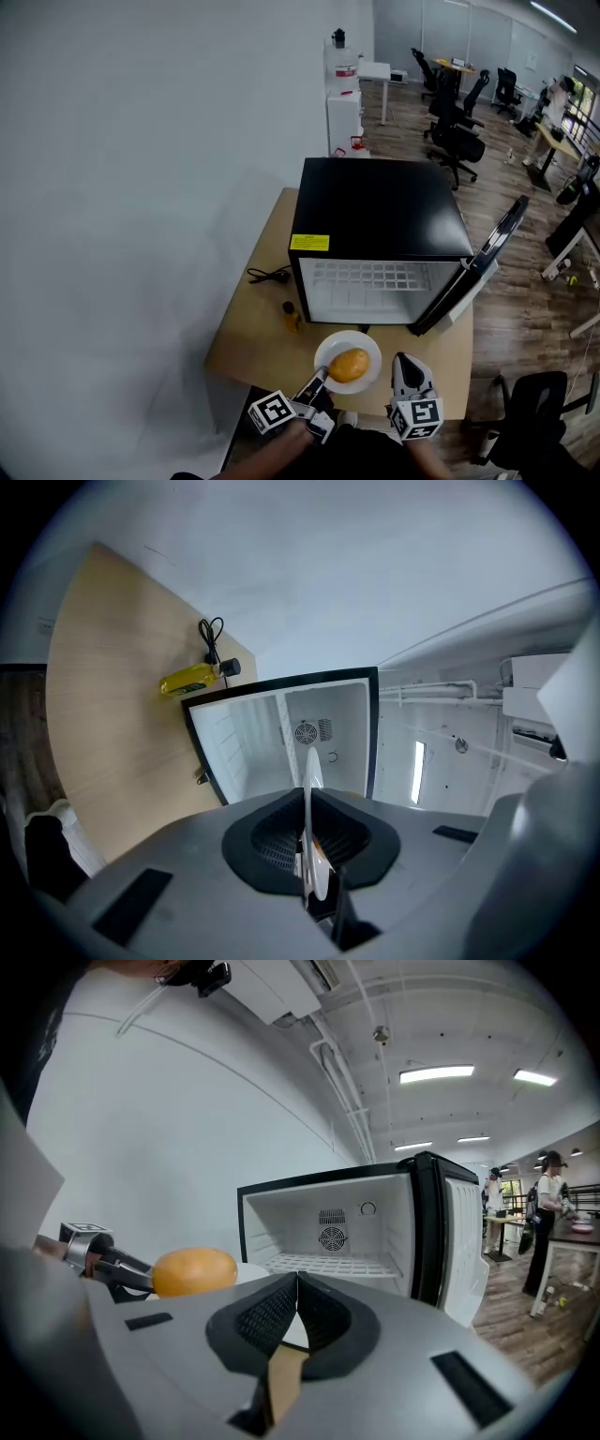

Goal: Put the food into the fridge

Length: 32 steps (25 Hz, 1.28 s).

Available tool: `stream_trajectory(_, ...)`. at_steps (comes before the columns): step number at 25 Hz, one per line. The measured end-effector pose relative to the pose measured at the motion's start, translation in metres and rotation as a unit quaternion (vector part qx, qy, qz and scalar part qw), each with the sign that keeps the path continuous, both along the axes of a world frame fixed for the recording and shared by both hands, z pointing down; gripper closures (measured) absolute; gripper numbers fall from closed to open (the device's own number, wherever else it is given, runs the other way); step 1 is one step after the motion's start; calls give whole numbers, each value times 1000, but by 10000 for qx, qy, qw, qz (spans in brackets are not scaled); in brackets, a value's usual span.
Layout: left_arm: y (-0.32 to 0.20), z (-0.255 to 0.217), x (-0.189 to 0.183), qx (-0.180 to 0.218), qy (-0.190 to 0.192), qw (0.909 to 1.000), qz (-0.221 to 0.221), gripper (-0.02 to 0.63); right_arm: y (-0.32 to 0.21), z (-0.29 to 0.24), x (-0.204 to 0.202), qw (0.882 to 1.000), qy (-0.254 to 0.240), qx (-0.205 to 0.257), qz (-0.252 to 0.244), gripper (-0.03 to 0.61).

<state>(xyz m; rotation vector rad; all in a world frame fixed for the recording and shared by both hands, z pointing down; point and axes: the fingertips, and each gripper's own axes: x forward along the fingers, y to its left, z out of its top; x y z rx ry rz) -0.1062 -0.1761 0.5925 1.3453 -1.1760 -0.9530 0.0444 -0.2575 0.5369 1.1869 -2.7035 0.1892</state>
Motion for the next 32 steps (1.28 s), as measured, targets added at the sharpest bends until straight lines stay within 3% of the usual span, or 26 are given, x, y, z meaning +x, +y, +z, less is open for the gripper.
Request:
stream_trajectory(18, -106, 8, -44, -205, -181, 9968, -756, 591, -89, 3, -26, 9988, -99, -57, -473, 518)
stream_trajectory(32, -169, 24, -73, -272, 31, 9908, -1325, 591, -116, 22, -42, 9952, -59, -274, -934, 518)
